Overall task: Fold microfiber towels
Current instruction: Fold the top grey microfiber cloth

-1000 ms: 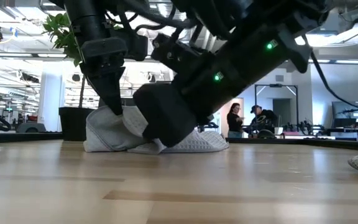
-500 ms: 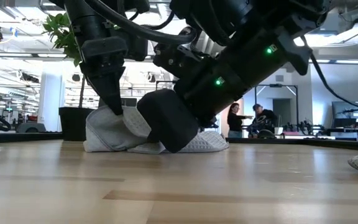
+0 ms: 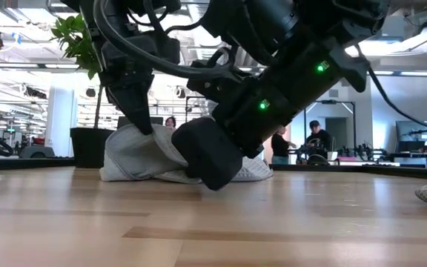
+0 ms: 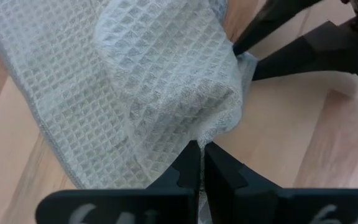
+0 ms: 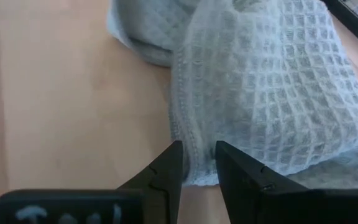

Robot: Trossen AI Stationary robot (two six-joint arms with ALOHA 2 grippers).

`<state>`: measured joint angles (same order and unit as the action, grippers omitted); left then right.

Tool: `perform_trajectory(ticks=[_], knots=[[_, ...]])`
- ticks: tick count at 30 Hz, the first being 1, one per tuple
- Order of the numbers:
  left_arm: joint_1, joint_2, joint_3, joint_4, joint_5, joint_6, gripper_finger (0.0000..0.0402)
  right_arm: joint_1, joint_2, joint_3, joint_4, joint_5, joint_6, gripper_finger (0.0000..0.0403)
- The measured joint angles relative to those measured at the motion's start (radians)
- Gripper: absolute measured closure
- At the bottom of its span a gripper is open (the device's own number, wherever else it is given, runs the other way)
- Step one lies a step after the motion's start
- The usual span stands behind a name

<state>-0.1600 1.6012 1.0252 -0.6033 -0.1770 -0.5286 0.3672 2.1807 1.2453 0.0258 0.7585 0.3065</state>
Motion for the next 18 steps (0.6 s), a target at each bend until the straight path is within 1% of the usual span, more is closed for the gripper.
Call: perform_trajectory(ticks=[5,9,11,13,16,17,18], knots=[[0.0,0.0,0.0,-0.001,0.009,0.001,0.0401,-0.009,0.0,0.0,-0.004,0.006,0.011,0.0285],[0.0,0.0,0.0,-0.003,0.015,0.001,0.0401,-0.018,0.0,0.0,-0.055,0.012,0.086,0.0285],[0.0,0.0,0.0,-0.003,0.017,0.001,0.0401,-0.023,0.0,0.0,-0.085,0.021,0.126,0.0293],[0.0,0.0,0.0,-0.007,0.017,0.001,0.0401,-0.024,0.0,0.0,-0.102,0.028,0.155,0.0314],[0.0,0.0,0.0,-0.012,0.017,0.001,0.0401,-0.022,0.0,0.0,-0.103,0.018,0.156,0.0373],[0.0,0.0,0.0,-0.012,0.017,0.001,0.0401,-0.021,0.0,0.0,-0.103,0.013,0.143,0.0386],[0.0,0.0,0.0,-0.012,0.017,0.001,0.0401,-0.019,-0.003,0.0,-0.104,0.007,0.125,0.039]])
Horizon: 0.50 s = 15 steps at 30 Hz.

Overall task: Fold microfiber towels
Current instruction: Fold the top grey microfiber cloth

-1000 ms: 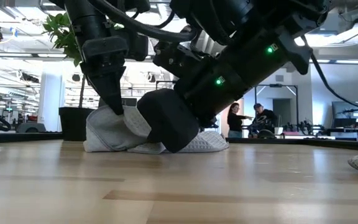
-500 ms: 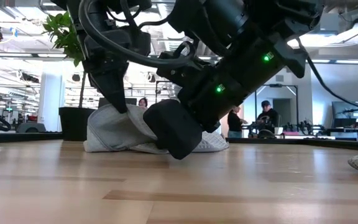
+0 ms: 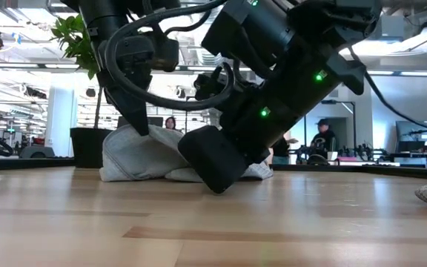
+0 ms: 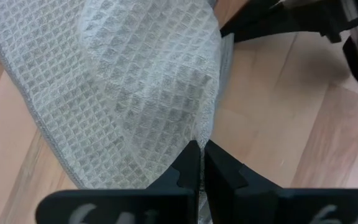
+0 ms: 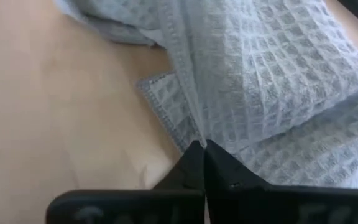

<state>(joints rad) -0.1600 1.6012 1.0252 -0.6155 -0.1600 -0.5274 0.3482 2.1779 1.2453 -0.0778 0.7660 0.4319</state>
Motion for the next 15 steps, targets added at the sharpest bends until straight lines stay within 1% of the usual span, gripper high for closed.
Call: perform_trajectory(ticks=[3,8,11,15], knots=[[0.0,0.0,0.0,-0.003,0.0,0.008,0.0401,0.004,-0.016,0.0,-0.015,-0.01,-0.009,0.0391],[0.0,0.0,0.0,-0.007,-0.017,0.009,0.0401,0.005,-0.077,0.001,-0.122,-0.008,-0.012,0.0397],[0.003,0.0,0.001,-0.005,-0.056,0.02,0.0401,0.003,-0.135,0.001,-0.219,0.006,-0.014,0.0399],[0.023,-0.013,0.004,0.016,-0.073,0.04,0.0401,-0.004,-0.243,0.004,-0.354,0.042,-0.044,0.04]])
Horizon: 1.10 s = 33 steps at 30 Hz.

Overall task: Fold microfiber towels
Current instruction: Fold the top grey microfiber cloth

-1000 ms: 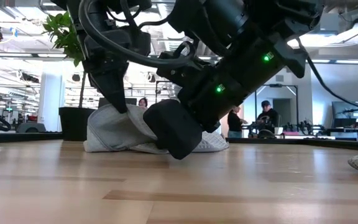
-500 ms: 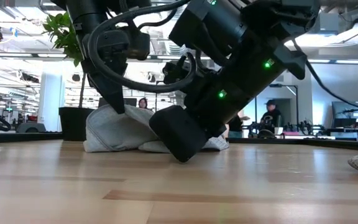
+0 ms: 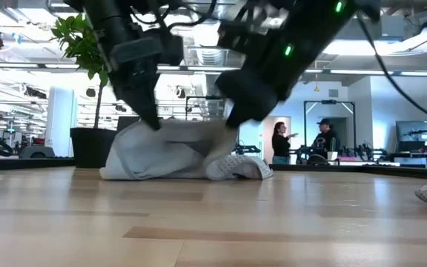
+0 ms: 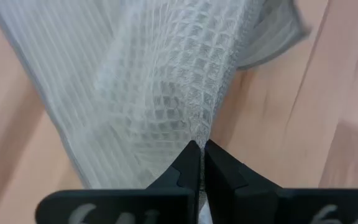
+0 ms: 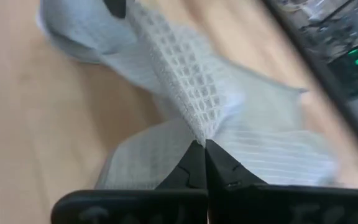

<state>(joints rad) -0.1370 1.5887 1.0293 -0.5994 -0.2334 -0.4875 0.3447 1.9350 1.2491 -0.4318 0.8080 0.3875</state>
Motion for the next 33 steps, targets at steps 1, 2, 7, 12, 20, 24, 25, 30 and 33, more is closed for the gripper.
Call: perform_trajectory(ticks=[1,2,7,12,20,24,25,30,33], knots=[[0.007,-0.008,0.004,0.011,-0.006,0.009,0.0401,-0.004,-0.028,0.0,-0.029,0.015,-0.012,0.04],[0.014,-0.019,0.01,0.011,-0.014,0.019,0.0401,-0.008,-0.059,0.0,-0.049,0.026,-0.026,0.0401],[0.05,-0.07,0.105,-0.026,-0.066,0.102,0.0401,-0.047,-0.209,-0.001,-0.138,0.081,-0.136,0.0401],[0.101,-0.082,0.274,-0.138,-0.128,0.208,0.0401,-0.115,-0.331,-0.002,-0.17,0.125,-0.272,0.0402],[0.247,-0.078,0.518,-0.2,-0.149,0.4,0.0401,-0.269,-0.487,-0.001,-0.109,0.144,-0.491,0.0403],[0.345,-0.077,0.578,-0.164,-0.134,0.513,0.0401,-0.348,-0.538,-0.002,0.019,0.142,-0.647,0.0403],[0.37,-0.077,0.582,-0.139,-0.132,0.542,0.0401,-0.367,-0.546,-0.002,0.058,0.142,-0.694,0.0403],[0.469,-0.077,0.583,0.029,-0.126,0.74,0.0401,-0.456,-0.571,-0.005,0.263,0.142,-0.972,0.0403],[0.489,-0.077,0.583,0.117,-0.128,0.864,0.0401,-0.488,-0.572,-0.005,0.383,0.158,-1.128,0.0403]])
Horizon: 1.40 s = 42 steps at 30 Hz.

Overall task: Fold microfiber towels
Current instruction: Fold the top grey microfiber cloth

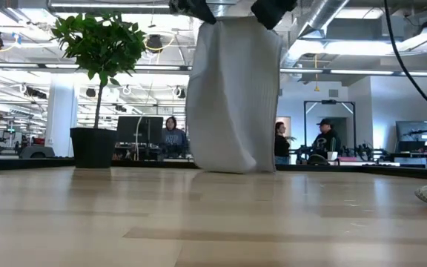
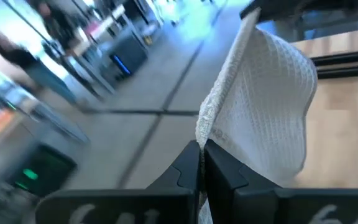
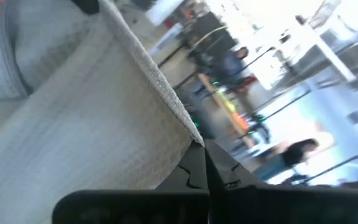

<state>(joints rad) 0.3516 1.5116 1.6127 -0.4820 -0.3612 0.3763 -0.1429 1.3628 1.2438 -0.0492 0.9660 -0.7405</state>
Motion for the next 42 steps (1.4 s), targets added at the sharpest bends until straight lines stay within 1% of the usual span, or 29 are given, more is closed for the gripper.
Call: perform_trajectory(ticks=[2,4,8,11,14,17,20,22,26,28,31,35,42], knots=[[0.0,0.0,0.0,0.041,-0.015,0.088,0.0401,-0.008,0.0,0.0,0.072,0.007,-0.083,0.0403],[-0.008,0.0,0.012,0.045,-0.039,0.153,0.0401,-0.008,0.002,0.0,0.116,0.012,-0.137,0.0403],[-0.048,0.0,0.043,0.004,-0.069,0.224,0.0401,0.016,0.005,0.0,0.119,0.035,-0.15,0.0403],[-0.096,-0.001,0.071,-0.058,-0.096,0.24,0.0401,0.054,0.006,0.0,0.086,0.085,-0.149,0.0403],[-0.154,-0.003,0.076,-0.152,-0.133,0.193,0.0401,0.108,0.007,0.002,-0.003,0.116,-0.096,0.0403],[-0.212,-0.003,0.076,-0.248,-0.183,0.103,0.0401,0.173,0.007,0.002,-0.107,0.119,0.014,0.0403],[-0.263,-0.003,0.07,-0.328,-0.186,0.006,0.0401,0.237,0.007,0.002,-0.226,0.118,0.15,0.0402],[-0.293,-0.003,0.068,-0.364,-0.183,-0.067,0.0401,0.274,0.007,0.003,-0.323,0.097,0.274,0.0402],[-0.354,0.0,0.066,-0.446,-0.124,-0.206,0.0401,0.34,0.007,0.006,-0.518,-0.044,0.586,0.0402],[-0.384,0.018,0.067,-0.479,-0.103,-0.266,0.0401,0.37,0.016,0.002,-0.575,-0.096,0.705,0.0402],[-0.429,0.063,0.068,-0.549,-0.099,-0.339,0.0401,0.416,0.052,-0.026,-0.594,-0.144,0.793,0.0402],[-0.484,0.15,0.067,-0.636,-0.077,-0.424,0.0401,0.468,0.141,-0.034,-0.634,-0.175,0.875,0.0402],[-0.575,0.295,0.068,-0.667,-0.006,-0.539,0.0401,0.544,0.274,-0.033,-0.726,-0.211,1.024,0.0401]])
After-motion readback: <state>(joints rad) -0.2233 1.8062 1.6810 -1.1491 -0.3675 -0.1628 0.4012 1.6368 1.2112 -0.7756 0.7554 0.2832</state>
